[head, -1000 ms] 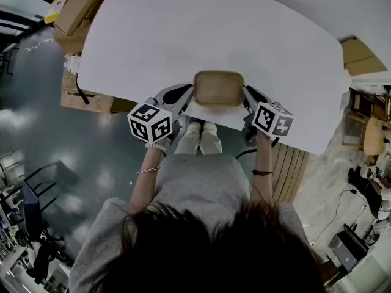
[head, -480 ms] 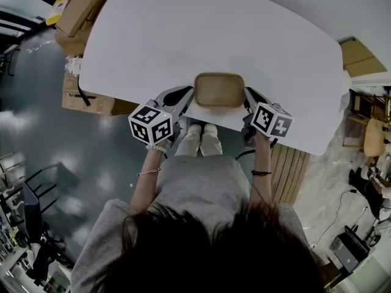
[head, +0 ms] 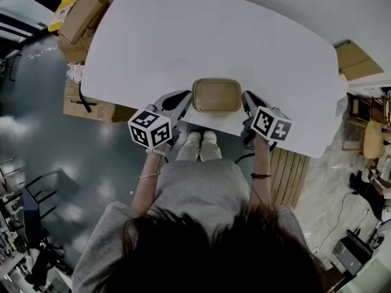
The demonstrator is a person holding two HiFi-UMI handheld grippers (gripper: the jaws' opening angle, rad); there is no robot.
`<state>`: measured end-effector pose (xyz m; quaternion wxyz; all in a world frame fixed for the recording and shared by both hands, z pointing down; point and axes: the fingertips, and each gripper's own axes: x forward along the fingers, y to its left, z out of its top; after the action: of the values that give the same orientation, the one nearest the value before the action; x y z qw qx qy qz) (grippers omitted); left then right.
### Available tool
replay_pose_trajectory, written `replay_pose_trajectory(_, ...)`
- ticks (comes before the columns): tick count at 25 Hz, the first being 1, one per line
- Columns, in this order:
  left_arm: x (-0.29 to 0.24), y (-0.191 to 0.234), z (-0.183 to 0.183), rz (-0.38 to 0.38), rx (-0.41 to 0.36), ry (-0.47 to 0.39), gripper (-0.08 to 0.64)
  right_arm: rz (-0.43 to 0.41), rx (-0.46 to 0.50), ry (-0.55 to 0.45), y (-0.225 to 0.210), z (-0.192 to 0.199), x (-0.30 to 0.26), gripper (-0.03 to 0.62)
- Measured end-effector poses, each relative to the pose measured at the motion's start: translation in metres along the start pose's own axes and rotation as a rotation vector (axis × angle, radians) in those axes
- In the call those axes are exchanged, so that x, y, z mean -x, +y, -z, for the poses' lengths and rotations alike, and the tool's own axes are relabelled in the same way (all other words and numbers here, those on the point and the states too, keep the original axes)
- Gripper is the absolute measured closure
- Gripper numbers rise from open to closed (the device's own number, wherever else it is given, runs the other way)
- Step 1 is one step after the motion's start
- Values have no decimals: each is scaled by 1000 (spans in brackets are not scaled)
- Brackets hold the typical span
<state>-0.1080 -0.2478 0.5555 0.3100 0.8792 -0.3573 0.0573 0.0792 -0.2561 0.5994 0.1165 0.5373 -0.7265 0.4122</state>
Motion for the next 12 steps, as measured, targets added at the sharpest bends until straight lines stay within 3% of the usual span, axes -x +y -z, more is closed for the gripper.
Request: replay_pose_trajectory(12,7,-15,-17,-2,-32,-55,565,-58,4,-55,9,-17,16,549)
